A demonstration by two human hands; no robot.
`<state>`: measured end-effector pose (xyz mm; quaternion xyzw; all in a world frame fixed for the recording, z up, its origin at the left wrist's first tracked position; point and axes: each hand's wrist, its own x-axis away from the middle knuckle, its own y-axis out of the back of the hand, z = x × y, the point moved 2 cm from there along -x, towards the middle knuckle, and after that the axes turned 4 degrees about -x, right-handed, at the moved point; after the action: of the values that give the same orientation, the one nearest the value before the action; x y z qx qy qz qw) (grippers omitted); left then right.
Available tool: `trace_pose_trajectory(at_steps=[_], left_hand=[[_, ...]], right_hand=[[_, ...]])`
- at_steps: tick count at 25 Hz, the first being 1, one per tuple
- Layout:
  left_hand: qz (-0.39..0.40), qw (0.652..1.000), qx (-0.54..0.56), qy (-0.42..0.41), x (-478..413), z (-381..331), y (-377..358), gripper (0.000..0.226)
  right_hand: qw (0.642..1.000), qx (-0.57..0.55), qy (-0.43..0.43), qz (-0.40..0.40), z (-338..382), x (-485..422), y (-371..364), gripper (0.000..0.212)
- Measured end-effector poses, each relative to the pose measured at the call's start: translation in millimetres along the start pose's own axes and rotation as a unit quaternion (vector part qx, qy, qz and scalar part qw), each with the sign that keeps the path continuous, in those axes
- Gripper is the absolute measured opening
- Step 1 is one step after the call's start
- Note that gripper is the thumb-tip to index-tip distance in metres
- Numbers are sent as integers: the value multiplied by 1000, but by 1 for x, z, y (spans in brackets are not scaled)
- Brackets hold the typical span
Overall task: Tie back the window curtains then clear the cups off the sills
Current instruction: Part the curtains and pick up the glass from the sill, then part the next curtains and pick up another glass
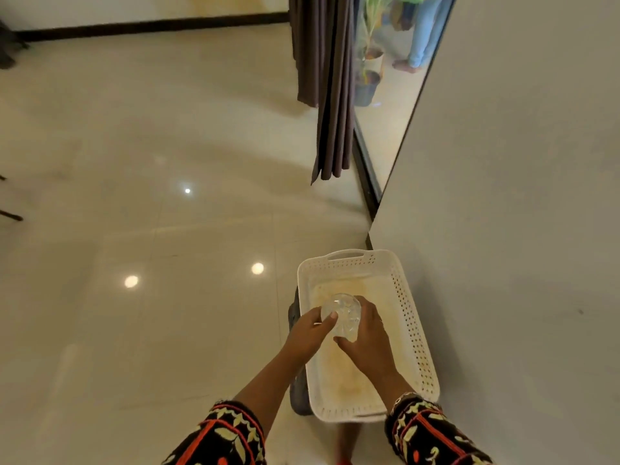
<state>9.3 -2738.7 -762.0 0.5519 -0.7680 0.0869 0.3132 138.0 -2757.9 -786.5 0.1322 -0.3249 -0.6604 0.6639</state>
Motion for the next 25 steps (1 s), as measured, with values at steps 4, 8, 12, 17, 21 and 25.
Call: trace_pose_trajectory(at_steps=[4,8,12,17,21,25], left_hand=[[-34,998,18,42,-58,11,2,34],[-57,994,33,86,-99,29,0,33],[-52,991,41,114,-121,31,-2,32],[-19,991,22,130,-131,37,-5,57],[-19,992,-25,121,-122,28,-8,52],[-30,966,-257,7,-98,16,-11,72]], right_hand=[[999,20,1,42,-22,-61,-20,82],[997,21,-2,74,-37,-98,-39,83],[996,32,-12,87,-46,-119,-47,83],[993,49,-30,107,-54,-126,-48,82],[989,88,-28,112,-55,-121,-41,85],[984,150,-33,88,-49,-94,-21,84]])
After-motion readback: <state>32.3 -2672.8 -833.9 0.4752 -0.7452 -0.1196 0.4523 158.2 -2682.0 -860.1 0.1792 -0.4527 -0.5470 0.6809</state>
